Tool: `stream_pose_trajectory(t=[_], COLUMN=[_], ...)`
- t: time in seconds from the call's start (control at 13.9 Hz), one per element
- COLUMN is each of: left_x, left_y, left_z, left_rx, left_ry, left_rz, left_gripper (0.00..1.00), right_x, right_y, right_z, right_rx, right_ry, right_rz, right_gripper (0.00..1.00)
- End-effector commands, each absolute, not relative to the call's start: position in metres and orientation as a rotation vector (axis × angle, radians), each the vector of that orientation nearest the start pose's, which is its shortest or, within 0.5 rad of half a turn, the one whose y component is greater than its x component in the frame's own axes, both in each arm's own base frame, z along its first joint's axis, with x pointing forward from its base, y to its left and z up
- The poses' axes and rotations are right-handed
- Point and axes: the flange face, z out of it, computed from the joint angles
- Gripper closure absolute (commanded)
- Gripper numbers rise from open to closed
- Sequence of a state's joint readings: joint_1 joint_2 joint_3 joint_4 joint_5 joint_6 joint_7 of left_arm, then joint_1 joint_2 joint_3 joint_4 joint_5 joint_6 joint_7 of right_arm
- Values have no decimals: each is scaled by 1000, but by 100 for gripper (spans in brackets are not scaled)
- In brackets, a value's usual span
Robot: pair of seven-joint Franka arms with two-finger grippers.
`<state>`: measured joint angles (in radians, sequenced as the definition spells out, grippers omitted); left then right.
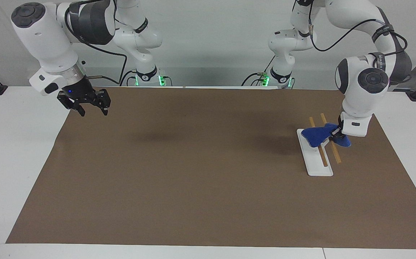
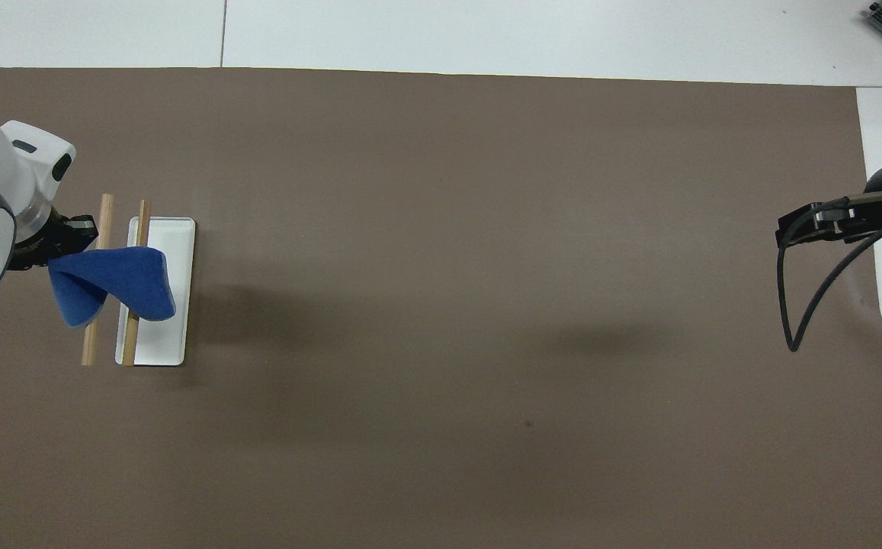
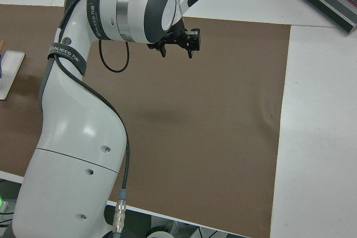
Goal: Right arm passes towel to left arm to hang
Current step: 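Release the towel on the dowels and lift the left gripper away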
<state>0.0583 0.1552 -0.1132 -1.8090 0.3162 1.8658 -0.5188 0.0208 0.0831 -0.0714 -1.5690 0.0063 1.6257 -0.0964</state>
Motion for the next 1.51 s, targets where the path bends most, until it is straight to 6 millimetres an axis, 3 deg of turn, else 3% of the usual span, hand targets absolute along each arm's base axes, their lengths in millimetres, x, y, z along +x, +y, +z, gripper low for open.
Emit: stream_pose_trajectory(t=[0.0, 0.14, 0.43, 0.5, 0.72, 0.93, 1.08, 1.43], left_x=[588, 594, 593, 593, 592, 598, 601, 599], left_y=[0, 7, 6, 6, 4, 3, 2, -19], left_z=[453, 448, 442, 443, 442, 446, 449, 480], left_rx=[-2808, -2837, -2850, -2853, -2865, -2873, -2875, -2915], left_ry=[-472, -479, -458, -435, -402, -395, -391, -315], left_rz=[-61, -168, -207, -212, -208, -269, -282, -330], left_gripper=[100, 100, 100, 95, 44, 10, 0, 0], right_x=[577, 579, 576, 576, 576, 576, 576, 576], right_y=[-24, -17, -23, -23, -23, -23, -23, -23], right_z=[583, 581, 579, 579, 579, 579, 579, 579], right_rx=[-3115, -3115, -3117, -3116, -3116, -3117, -3116, -3116], right_ry=[-85, -108, -85, -85, -85, -85, -85, -85], right_rz=[16, 18, 54, 57, 57, 54, 57, 57], right_gripper=[0, 0, 0, 0, 0, 0, 0, 0])
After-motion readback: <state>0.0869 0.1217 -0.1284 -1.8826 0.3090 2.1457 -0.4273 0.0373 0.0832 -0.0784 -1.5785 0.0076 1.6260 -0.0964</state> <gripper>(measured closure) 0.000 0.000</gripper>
